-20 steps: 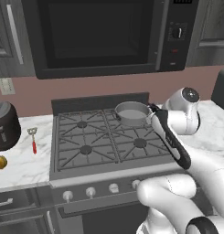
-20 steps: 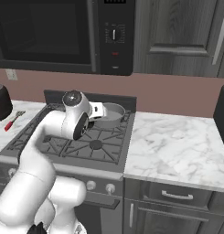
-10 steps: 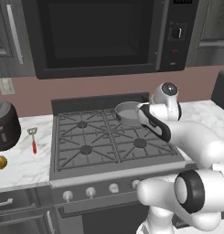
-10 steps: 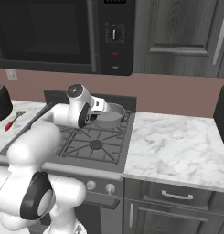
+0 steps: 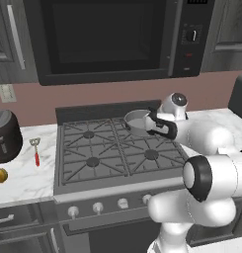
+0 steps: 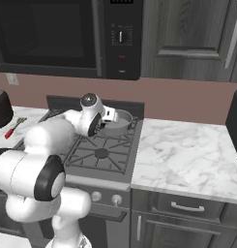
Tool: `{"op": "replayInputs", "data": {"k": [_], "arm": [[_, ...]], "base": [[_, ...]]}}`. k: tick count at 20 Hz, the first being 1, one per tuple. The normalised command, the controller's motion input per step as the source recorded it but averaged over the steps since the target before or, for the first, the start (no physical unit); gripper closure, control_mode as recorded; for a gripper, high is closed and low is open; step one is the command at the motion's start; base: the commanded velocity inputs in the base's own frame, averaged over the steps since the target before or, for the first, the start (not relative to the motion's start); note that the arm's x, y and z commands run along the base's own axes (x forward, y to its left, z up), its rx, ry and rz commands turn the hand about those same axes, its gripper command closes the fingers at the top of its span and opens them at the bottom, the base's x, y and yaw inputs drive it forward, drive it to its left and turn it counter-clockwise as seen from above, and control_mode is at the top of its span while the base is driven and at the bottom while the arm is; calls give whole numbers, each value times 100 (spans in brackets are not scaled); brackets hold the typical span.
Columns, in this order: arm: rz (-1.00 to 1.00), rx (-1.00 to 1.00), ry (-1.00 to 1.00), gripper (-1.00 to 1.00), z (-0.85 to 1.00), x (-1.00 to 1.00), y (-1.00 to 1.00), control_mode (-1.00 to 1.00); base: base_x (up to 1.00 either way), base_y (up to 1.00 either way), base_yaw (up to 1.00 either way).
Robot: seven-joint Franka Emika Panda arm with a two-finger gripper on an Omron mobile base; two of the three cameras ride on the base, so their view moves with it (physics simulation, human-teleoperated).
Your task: Put the eggplant and squash in the pot. Retrieve the spatula and lightly stir the vegetables in the pot.
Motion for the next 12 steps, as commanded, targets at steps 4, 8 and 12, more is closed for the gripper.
{"op": "replayInputs", "data": {"k": [4,8,12], "arm": [[5,6,0,100,0,65,0,-100],[3,2,0,100,-1,61,-2,-100],[0,0,0,100,-11,20,-11,-100]], "base": [[0,0,0],[0,0,0],[0,0,0]]}}
